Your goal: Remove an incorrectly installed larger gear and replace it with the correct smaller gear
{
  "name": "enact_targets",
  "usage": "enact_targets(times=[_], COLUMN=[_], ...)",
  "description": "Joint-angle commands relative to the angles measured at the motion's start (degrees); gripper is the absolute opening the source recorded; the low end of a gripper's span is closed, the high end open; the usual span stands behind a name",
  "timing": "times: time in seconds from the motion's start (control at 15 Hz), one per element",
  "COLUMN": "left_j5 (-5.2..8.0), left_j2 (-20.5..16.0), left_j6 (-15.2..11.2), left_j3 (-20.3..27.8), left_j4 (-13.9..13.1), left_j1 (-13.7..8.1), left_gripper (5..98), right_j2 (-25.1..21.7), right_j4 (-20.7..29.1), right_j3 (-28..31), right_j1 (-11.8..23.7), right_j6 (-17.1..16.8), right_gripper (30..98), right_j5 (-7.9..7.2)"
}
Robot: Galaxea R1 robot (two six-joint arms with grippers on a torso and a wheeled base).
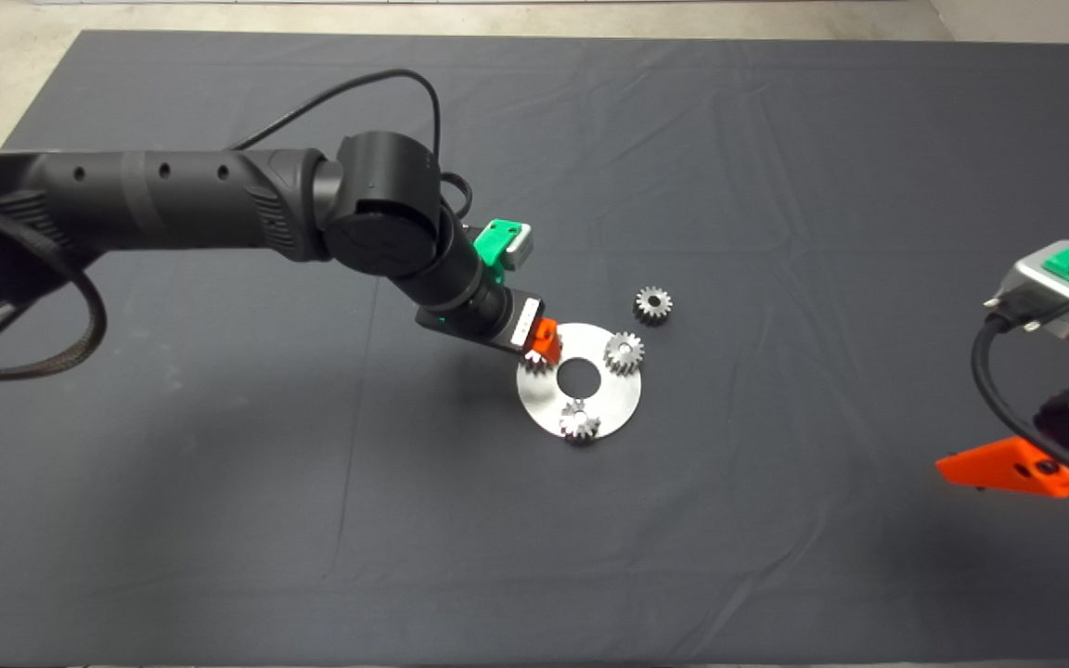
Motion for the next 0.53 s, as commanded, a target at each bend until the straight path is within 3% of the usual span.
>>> enact_targets(times=[0.0,0.13,0.27,0.33,0.4,0.47], left_j5=[0.80,0.89,1.09,1.93,5.33,7.30], left_j2=[0.6,1.0,3.5,5.2,7.5,8.7], left_j6=[0.4,0.6,2.4,3.1,4.2,4.6], left_j3=[-0.4,-1.5,-3.3,-4.3,-6.5,-7.3], left_j4=[0.7,0.7,0.7,0.7,1.1,1.2], left_j1=[-0.7,-0.7,-0.7,-0.7,-0.7,-0.7], left_gripper=[98.2,98.2,98.2,98.2,98.2,98.2], right_j2=[0.1,0.1,0.3,0.4,0.4,0.3], right_j4=[1.4,1.4,1.3,1.3,1.2,1.3], right_j3=[0.1,0.1,0.1,0.1,0.1,0.1], right_j1=[1.1,1.1,1.0,1.0,1.0,1.0], right_j6=[0.5,0.5,0.5,0.5,0.5,0.5], right_gripper=[96.8,96.8,96.8,96.8,96.8,96.8], right_j5=[-0.07,-0.07,-0.07,-0.07,-0.10,-0.07])
